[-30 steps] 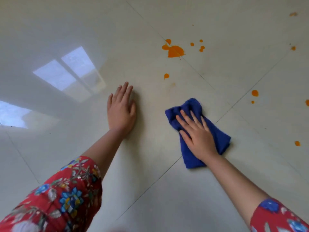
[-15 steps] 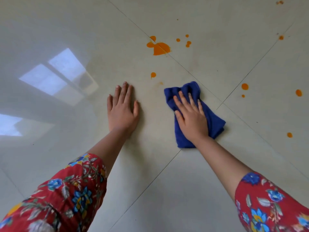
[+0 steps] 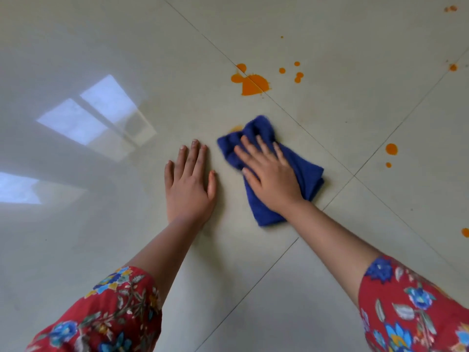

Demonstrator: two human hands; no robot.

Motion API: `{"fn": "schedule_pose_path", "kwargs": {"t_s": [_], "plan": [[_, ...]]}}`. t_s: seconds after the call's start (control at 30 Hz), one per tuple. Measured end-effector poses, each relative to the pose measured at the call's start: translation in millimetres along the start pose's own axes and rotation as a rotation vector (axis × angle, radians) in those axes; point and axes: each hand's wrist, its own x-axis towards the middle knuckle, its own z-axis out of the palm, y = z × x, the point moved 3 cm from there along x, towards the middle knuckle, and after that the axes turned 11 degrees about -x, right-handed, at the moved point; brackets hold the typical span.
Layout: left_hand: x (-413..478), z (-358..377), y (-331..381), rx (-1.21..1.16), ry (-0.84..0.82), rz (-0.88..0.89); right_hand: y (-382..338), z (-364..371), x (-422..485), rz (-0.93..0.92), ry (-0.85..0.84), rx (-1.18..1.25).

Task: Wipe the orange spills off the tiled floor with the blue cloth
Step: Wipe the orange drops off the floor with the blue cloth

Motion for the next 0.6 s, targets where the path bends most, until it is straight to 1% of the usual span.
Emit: {"fn": "schedule_pose_path", "kwargs": {"t_s": [0.03, 0.07, 0.1, 0.13, 0.23, 0.27, 0.3, 0.33, 0.43, 0.47, 0.5, 0.53, 0.6], "plan": [[0, 0, 0, 0.001, -0.003, 0.001, -5, 1, -13, -0.106, -0.013, -0.004], [0, -1, 1, 0.005, -0.007, 0.001, -3, 1, -25, -0.169, -0.040, -0.001], [0, -1, 1, 0.009, -0.012, -0.004, 6, 1, -31, -0.168, -0.044, 0.006], [0, -1, 1, 0.015, -0.015, -0.004, 17, 0, -31, -0.097, -0.030, 0.018], [-1, -1, 2, 0.022, -0.028, -0.007, 43, -3, 8, 0.256, -0.011, 0.005], [-1, -1, 2, 0.024, -0.028, -0.006, 40, -4, 25, 0.314, -0.015, 0.013], [-1, -1, 2, 0.024, -0.028, -0.005, 30, -3, 41, 0.316, -0.025, 0.015], [0, -1, 2, 0.020, -0.026, -0.003, 16, -3, 52, 0.271, -0.028, 0.008], [0, -2, 0, -0.014, -0.012, 0.000, -19, -1, 34, -0.037, -0.005, -0.017], [0, -2, 0, -0.032, -0.006, 0.000, -18, 0, 16, -0.115, -0.018, -0.014], [0, -3, 1, -0.053, -0.002, -0.004, -10, 1, 0, -0.151, -0.041, -0.007], [0, -4, 1, -0.074, 0.002, -0.010, 5, 0, -9, -0.134, -0.039, -0.003], [0, -5, 3, -0.098, 0.006, -0.014, 37, -2, -4, 0.041, -0.026, -0.020]]}}
